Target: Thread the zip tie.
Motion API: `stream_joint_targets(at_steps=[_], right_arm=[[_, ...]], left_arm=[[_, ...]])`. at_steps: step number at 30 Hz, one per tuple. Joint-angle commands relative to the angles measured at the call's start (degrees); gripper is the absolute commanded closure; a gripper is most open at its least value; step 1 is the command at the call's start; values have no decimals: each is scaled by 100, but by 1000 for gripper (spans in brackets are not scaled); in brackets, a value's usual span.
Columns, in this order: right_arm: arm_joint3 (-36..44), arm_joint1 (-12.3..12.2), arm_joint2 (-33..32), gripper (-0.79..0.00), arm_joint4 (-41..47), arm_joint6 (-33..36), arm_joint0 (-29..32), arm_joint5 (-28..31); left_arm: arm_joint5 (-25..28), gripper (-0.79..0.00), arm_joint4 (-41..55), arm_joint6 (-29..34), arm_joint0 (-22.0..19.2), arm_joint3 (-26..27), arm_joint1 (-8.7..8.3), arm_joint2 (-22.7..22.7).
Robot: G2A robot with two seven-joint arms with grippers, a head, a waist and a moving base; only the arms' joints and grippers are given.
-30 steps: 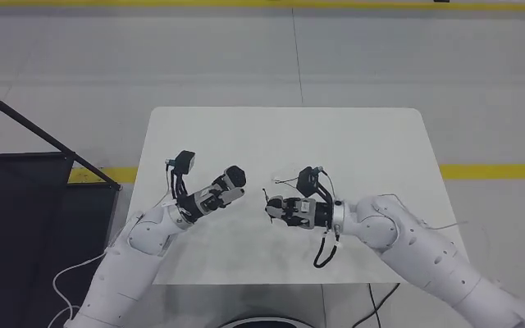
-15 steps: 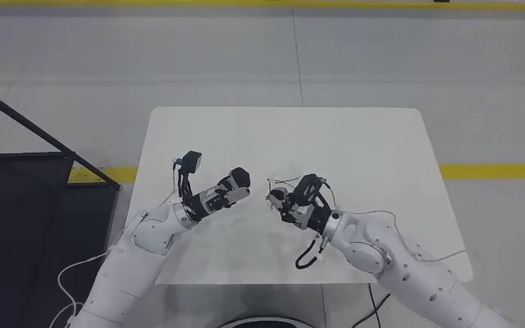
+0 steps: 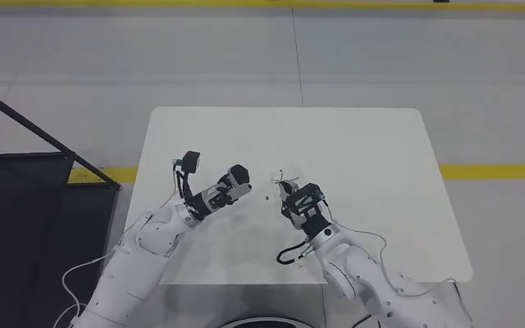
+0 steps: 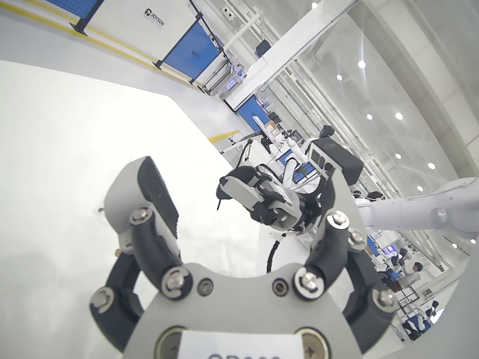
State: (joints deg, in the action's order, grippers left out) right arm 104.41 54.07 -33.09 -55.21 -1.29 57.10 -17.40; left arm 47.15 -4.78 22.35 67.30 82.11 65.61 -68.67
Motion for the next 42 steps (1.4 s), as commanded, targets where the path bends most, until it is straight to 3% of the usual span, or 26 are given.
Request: stream_joint_targets(at_steps=[1, 8, 11, 21, 28, 32, 39, 42], right_arm=[[-1, -2, -1, 0, 4, 7, -2, 8], [-25, 3, -28, 0, -25, 20, 30, 2], [-5, 29, -48, 0, -277, 164, 71, 61], [215, 282, 23, 0, -1080, 948, 125, -558], [152, 435, -32, 0, -1283, 1108, 170, -486], [141, 500, -105, 0, -1384, 1194, 224, -443], [104, 606, -271, 0, -1494, 1346, 315, -412], [99, 650, -321, 0, -1571, 1409, 360, -397]], left_arm=[[2, -785, 3, 6, -1, 0, -1, 1], [-171, -785, -261, -64, 39, 128, 3, 5], [-409, -785, -649, -324, 64, 229, 26, 25], [-958, -785, -1965, -1372, -33, 365, 158, 296], [-1096, -643, -2581, -1840, -116, 335, 247, 540], [-1144, -419, -2731, -1963, -174, 285, 289, 638], [-1172, -311, -2830, -2042, -217, 194, 335, 713], [-1121, -302, -2763, -1991, -239, 152, 348, 728]])
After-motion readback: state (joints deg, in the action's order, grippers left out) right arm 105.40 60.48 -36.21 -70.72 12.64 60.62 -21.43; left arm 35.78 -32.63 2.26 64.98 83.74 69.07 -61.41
